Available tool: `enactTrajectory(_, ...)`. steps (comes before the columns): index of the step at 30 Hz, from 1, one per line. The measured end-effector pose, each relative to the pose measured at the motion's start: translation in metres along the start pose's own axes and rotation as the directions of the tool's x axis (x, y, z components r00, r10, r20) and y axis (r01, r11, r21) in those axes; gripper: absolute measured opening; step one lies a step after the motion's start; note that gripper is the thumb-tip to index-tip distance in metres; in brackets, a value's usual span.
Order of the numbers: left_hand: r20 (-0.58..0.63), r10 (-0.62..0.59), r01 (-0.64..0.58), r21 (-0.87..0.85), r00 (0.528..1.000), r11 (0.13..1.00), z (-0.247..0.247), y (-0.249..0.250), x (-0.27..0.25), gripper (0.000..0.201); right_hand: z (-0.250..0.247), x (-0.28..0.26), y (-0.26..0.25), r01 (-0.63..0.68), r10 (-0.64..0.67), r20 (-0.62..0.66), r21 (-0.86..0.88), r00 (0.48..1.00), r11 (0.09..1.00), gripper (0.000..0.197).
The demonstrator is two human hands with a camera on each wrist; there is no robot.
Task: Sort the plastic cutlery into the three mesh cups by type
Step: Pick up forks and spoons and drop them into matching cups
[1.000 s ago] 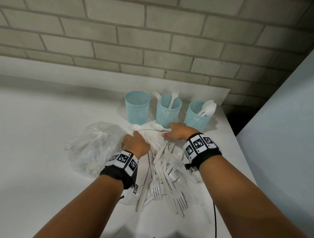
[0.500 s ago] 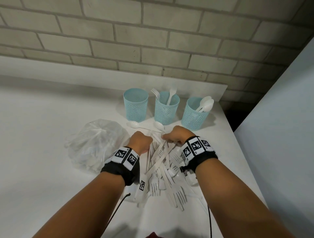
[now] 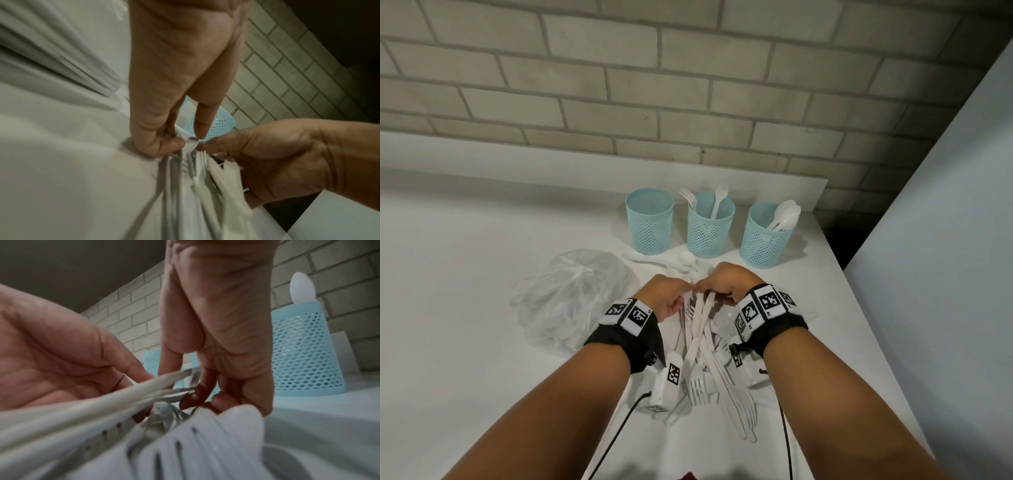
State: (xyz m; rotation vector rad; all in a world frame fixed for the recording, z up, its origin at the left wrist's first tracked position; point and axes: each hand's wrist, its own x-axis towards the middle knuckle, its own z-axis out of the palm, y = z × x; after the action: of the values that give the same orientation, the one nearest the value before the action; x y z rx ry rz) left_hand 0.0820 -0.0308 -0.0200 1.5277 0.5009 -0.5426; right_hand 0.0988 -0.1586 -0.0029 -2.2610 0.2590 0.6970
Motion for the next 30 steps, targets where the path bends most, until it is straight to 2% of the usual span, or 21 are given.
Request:
enactTrajectory(3, 0.034, 0.051, -0.05, -0.025, 0.998, 0.998, 0.003, -0.002, -0.004, 0.012, -0.002, -0.002, -0.001, 0.007, -0.007, 0.005, 0.095, 1.0, 0.995, 0.021)
enactTrajectory(8, 0.131, 0.176, -0.17, -0.059, 0.976, 0.984, 0.005, 0.0, -0.016, 0.008, -0.016, -0.011, -0.001, 0.052, -0.069, 0.051, 0.278, 0.996, 0.959, 0.01)
enactTrajectory(13, 0.17, 0.307, -0.302, -0.056, 0.936, 0.952, 0.008, 0.01, -0.025, 0.034, -0.033, -0.022, -0.005, 0.167, -0.2, 0.048, 0.384, 0.979, 0.908, 0.019)
enactTrajectory(18, 0.238, 0.486, -0.497, -0.016, 0.841, 0.868, 0.011, 0.016, -0.035, 0.039, -0.044, -0.035, -0.015, 0.248, -0.27, -0.027, 0.496, 0.962, 0.832, 0.015)
enactTrajectory(22, 0.246, 0.606, -0.616, -0.041, 0.757, 0.786, 0.014, 0.016, -0.036, 0.044, -0.045, -0.04, -0.025, 0.297, -0.266, -0.142, 0.595, 0.954, 0.747, 0.011)
enactTrajectory(27, 0.216, 0.674, -0.671, -0.102, 0.706, 0.735, 0.013, 0.019, -0.032, 0.037, -0.042, -0.042, -0.029, 0.351, -0.292, -0.201, 0.641, 0.935, 0.683, 0.011)
enactTrajectory(30, 0.212, 0.683, -0.686, -0.07, 0.699, 0.724, 0.011, 0.021, -0.034, 0.033, -0.041, -0.04, -0.03, 0.397, -0.312, -0.247, 0.629, 0.917, 0.668, 0.011)
